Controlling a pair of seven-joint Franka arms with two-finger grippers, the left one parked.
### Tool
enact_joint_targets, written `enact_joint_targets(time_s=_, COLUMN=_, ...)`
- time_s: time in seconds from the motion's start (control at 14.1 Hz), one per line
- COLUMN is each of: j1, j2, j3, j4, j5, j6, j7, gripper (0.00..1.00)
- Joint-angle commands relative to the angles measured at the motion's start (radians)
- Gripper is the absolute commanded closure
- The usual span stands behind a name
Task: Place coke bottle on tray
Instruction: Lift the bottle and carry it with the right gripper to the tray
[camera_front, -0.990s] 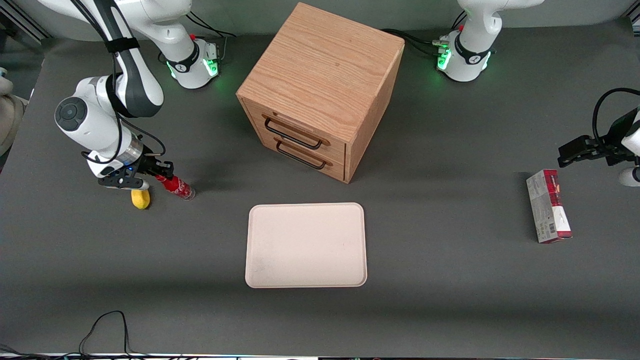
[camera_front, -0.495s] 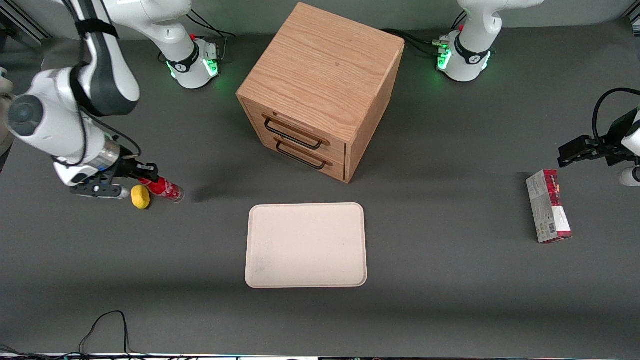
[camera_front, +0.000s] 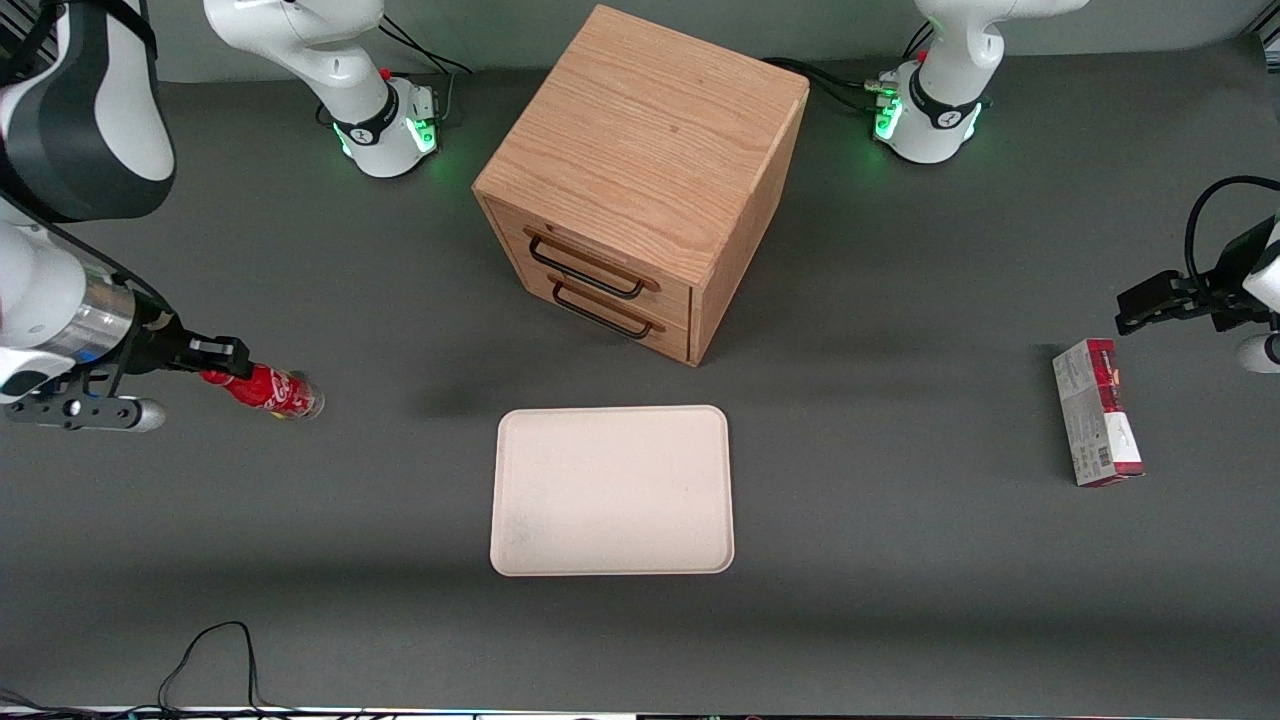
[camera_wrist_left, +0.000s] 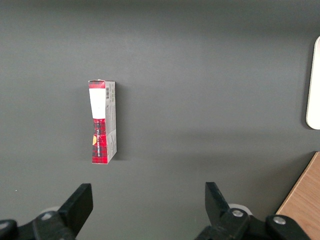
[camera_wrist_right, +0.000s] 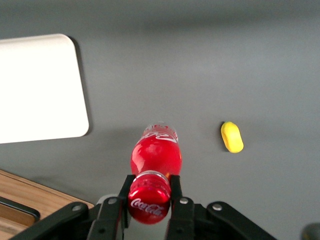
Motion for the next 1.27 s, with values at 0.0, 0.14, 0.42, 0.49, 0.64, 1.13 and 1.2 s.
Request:
enact_joint_targets(time_s=0.0, j1=0.014, j2=0.145, j3=0.038, j4=0.265, j5=-0.004, j6=-0.105, j7=0.063, gripper=1.0)
enact_joint_targets(time_s=0.14, j1=0.017, j2=0.211, j3=0.083, j4=0.364, j5=-0.011, j6=-0.108, j7=0.112, gripper=1.0)
enact_joint_targets(time_s=0.42, j1=0.037, j2=0.33, j3=0.222, j4=0.493, j5=-0.092, j6=-0.106, j7=0.178, gripper=1.0)
enact_joint_targets(time_s=0.49, j1=0.037, j2=0.354, j3=0.247, j4=0.522, j5=-0.11, j6=-0.105, j7=0.187, gripper=1.0)
enact_joint_targets(time_s=0.64, j1=0.066, j2=0.412, j3=0.273, j4=0.557, j5=-0.115, j6=-0.064, j7=0.236, gripper=1.0)
enact_joint_targets(time_s=1.13, j1=0.134, j2=0.593, j3=0.271, j4=0.556, j5=-0.156, j6=0.159, j7=0.247, gripper=1.0)
enact_joint_targets(time_s=1.2, j1=0.137, j2=0.619, j3=0.273, j4=0.55, j5=-0.185, j6=0.192, j7=0.247, gripper=1.0)
